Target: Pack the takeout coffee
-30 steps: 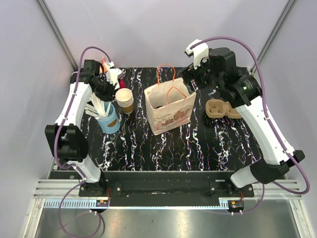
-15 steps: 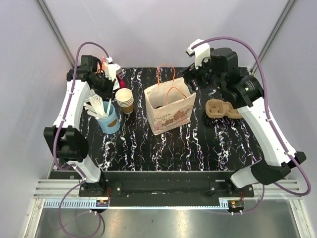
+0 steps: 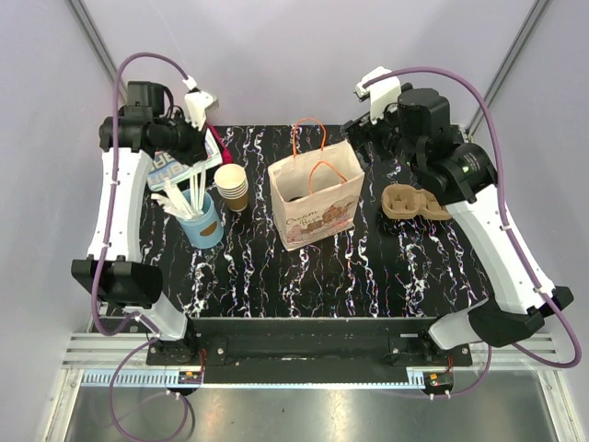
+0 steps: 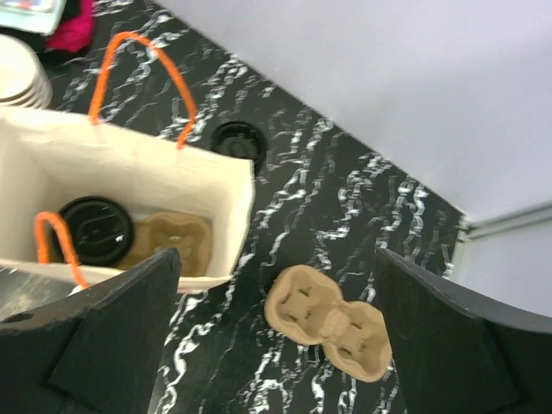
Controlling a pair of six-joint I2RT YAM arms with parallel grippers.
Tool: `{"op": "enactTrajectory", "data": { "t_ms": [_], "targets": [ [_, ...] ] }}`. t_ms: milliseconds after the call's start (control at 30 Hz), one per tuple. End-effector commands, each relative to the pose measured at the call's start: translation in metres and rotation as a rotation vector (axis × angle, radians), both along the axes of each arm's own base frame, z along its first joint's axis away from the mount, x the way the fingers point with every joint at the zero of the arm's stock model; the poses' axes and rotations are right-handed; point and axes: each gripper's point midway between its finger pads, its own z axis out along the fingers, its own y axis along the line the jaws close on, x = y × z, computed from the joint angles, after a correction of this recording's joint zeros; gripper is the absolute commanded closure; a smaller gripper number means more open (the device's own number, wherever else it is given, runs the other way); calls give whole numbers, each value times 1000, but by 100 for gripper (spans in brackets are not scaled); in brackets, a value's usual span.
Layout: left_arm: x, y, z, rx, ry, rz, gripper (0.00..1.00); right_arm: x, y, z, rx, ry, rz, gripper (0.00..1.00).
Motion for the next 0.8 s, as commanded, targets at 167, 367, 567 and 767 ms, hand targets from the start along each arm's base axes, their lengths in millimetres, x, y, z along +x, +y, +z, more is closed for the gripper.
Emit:
{"op": "enactTrajectory", "data": {
  "t_ms": [167, 367, 567, 767],
  "targets": [
    [-26, -26, 117, -70, -313, -59, 96, 14, -51, 34, -51, -195, -266, 0],
    [-45, -55, 183, -135, -522, -135, 92, 40, -106, 30, -37, -244, -489, 0],
    [-66, -95, 234, -196, -719, -237, 87, 59, -157, 6, 7, -192, -607, 0],
    [-76, -133, 256, -223, -792, -323, 84, 64, -171, -22, -6, -138, -639, 0]
  ]
}}
